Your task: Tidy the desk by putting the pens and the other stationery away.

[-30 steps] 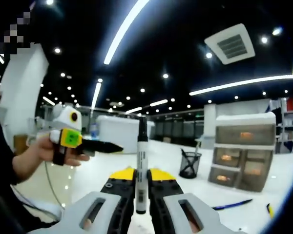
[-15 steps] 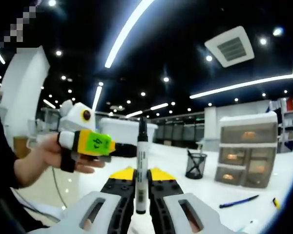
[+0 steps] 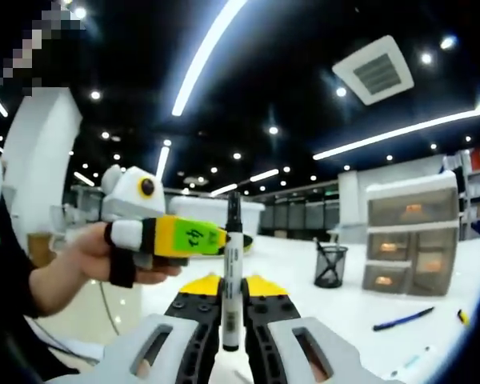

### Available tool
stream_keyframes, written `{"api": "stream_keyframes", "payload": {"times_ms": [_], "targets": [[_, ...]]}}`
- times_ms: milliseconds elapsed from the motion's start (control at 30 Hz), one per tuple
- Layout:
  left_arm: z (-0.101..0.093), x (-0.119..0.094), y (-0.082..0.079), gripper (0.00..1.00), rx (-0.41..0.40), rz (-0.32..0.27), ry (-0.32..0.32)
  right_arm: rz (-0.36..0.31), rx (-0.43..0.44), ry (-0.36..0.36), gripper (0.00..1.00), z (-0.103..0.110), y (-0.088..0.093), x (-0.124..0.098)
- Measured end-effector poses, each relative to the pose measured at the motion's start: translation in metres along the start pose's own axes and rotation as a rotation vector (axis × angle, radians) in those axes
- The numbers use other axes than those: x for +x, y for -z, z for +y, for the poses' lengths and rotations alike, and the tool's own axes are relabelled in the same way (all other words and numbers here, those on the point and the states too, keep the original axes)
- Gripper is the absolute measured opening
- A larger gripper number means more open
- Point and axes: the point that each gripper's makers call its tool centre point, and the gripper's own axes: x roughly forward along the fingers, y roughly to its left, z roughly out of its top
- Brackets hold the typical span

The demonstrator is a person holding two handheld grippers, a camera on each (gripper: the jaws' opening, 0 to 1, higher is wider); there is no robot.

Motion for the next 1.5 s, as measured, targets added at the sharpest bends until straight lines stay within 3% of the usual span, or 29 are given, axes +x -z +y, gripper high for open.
{"api": "stream_keyframes", "payload": {"times_ms": [233, 367, 500, 633, 900, 1100, 1500], "targets": [[-0.004, -0.002, 0.002, 0.11, 0.066, 0.001, 0.003, -0.004, 0.008, -0.008, 0.08, 0.003, 0.001, -0.001], [-0.005, -0.002, 0.003, 0.11, 0.063, -0.002, 0.007, -0.003, 0.007, -0.007, 0.08, 0.004, 0.001, -0.002], [-0.019, 0.005, 0.009, 0.11, 0.079, 0.01, 0.008, 0.0, 0.009, -0.005, 0.08, 0.004, 0.002, -0.003], [-0.017, 0.005, 0.01, 0.1, 0.048, 0.032, -0.005, 0.001, 0.009, -0.004, 0.08, 0.005, 0.003, -0.004], [-0.011, 0.002, 0.004, 0.1, 0.061, 0.032, 0.001, -0.02, 0.001, 0.006, 0.09, 0.005, -0.001, -0.006], [-0.005, -0.001, -0.003, 0.1, 0.095, 0.032, -0.005, -0.003, -0.014, 0.037, 0.2, 0.001, 0.003, -0.01], [0.025, -0.002, -0.024, 0.1, 0.187, 0.033, -0.071, 0.003, 0.026, 0.098, 0.31, -0.012, 0.005, -0.045]]}}
